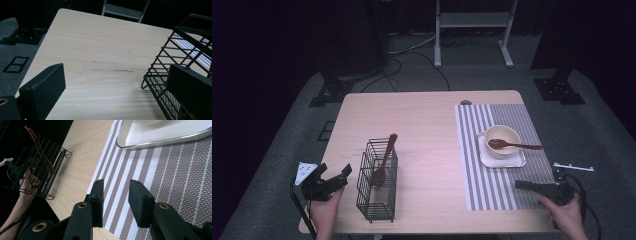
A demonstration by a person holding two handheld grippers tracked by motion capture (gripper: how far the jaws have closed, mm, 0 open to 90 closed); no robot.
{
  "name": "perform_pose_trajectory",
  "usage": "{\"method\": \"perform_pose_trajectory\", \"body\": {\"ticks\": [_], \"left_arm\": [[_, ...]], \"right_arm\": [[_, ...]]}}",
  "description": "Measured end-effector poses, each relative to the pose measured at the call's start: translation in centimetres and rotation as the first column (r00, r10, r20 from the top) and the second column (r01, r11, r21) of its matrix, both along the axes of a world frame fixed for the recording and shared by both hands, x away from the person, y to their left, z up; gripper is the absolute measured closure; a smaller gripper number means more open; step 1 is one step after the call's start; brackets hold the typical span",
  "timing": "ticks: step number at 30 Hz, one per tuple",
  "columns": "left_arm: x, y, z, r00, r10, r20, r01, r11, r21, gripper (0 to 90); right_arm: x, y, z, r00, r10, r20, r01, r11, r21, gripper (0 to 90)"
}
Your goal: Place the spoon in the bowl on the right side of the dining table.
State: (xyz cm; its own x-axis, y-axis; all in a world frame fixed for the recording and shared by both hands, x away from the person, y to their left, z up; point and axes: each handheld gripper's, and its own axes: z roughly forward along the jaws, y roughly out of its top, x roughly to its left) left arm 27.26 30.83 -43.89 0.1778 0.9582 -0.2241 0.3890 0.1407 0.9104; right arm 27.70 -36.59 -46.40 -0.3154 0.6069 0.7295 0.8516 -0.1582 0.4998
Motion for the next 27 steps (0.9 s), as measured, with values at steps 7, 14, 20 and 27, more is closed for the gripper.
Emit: {"method": "perform_pose_trajectory", "body": {"ticks": [7, 14, 20, 27], "left_arm": [[0.0, 0.0, 0.0, 1.0000, 0.000, -0.001, 0.000, 1.0000, 0.001, 1.6], [0.0, 0.0, 0.0, 1.0000, 0.000, -0.001, 0.000, 1.0000, 0.000, 1.6], [0.0, 0.0, 0.0, 1.0000, 0.000, -0.002, 0.000, 1.0000, 0.000, 1.6], [0.0, 0.1, 0.0, 1.0000, 0.003, -0.001, -0.003, 1.0000, -0.002, 1.6]], "right_arm": [[-0.2, 0.4, -0.2, 1.0000, 0.008, -0.001, -0.008, 1.000, 0.004, 64.3], [-0.4, 0.7, -0.2, 0.9999, 0.017, 0.000, -0.017, 1.000, 0.006, 64.0], [-0.6, 1.1, -0.3, 0.9997, 0.025, 0.003, -0.025, 1.000, 0.011, 63.5], [-0.6, 1.3, -0.4, 0.9997, 0.025, 0.002, -0.025, 1.000, 0.015, 60.3]]}}
